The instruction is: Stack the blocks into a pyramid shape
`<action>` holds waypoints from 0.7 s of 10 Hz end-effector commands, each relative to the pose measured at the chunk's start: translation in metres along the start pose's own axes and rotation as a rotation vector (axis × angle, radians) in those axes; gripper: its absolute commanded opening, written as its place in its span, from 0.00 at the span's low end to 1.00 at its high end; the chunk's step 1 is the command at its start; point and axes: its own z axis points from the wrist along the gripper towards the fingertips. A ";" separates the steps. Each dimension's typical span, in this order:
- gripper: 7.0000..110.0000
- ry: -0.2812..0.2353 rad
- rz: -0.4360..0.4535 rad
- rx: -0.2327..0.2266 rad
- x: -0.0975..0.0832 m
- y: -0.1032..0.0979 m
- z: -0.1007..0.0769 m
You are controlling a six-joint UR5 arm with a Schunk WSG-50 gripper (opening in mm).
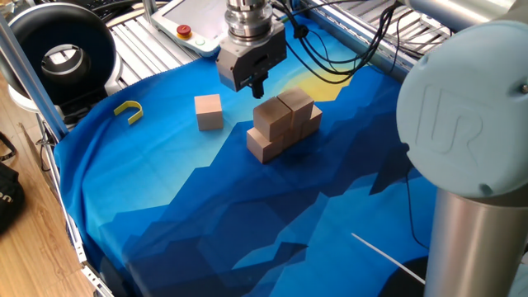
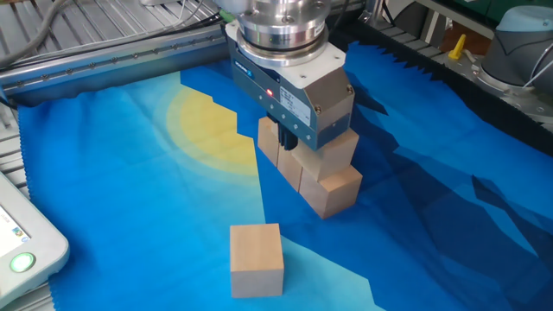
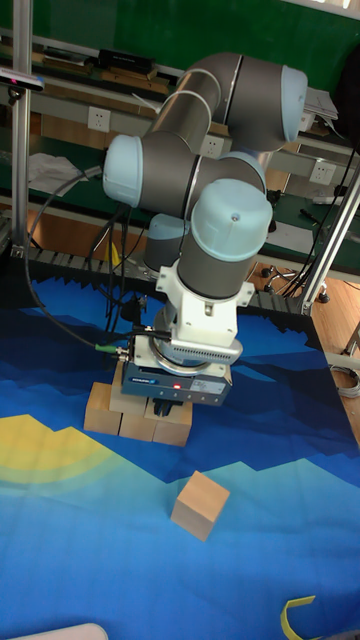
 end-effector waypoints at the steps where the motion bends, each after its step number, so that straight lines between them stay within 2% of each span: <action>1: 0.00 0.025 -0.014 -0.014 0.006 0.001 0.000; 7: 0.00 0.043 -0.016 -0.024 0.011 0.004 0.001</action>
